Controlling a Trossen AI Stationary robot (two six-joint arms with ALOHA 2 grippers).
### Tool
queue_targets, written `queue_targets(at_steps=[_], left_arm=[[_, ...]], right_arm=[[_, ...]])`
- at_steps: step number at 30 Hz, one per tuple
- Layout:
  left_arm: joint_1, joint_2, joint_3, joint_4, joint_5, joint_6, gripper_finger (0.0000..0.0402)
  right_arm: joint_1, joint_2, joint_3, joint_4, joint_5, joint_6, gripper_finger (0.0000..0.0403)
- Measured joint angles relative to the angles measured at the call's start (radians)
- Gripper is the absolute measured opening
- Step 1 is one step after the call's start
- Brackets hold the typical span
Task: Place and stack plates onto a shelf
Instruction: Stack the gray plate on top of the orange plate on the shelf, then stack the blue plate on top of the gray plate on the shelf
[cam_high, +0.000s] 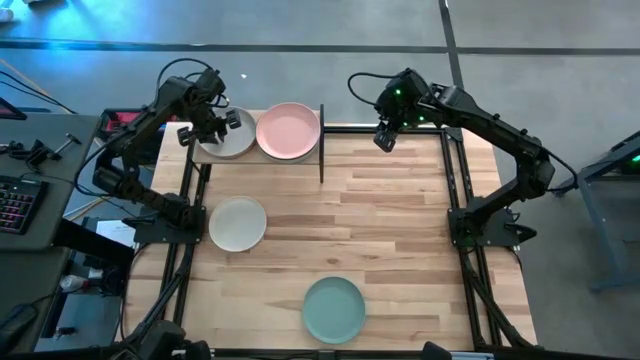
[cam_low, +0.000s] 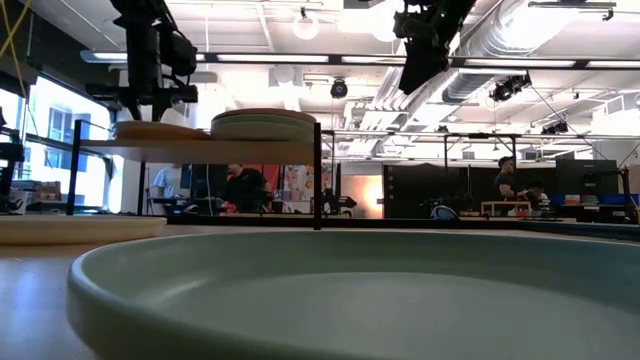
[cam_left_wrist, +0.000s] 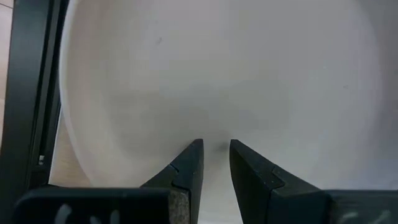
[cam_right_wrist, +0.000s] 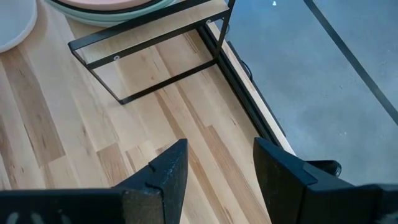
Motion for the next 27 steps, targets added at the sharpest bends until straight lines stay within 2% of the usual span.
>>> queue_targets(at_steps=[10, 16, 23, 27], left_arm=[[0.004, 0.0, 0.0, 0.0, 0.003, 0.035, 0.0067], [0.003, -0.005, 0.0, 0.011, 0.05, 0.069, 0.0067], [-0.016, -0.082, 0.0, 0.03, 0.048, 0.069, 0.0067], [-0.045, -0.147, 0.0, 0.047, 0.051, 0.09, 0.0067]], right_arm=[[0.0, 0.0, 0.0, 0.0, 0.0, 0.001, 0.016], [0.0, 0.0, 0.0, 0.0, 0.0, 0.023, 0.016], [0.0, 0.0, 0.0, 0.0, 0.0, 0.035, 0.016], [0.001, 0.0, 0.0, -0.003, -0.023, 0.107, 0.016]])
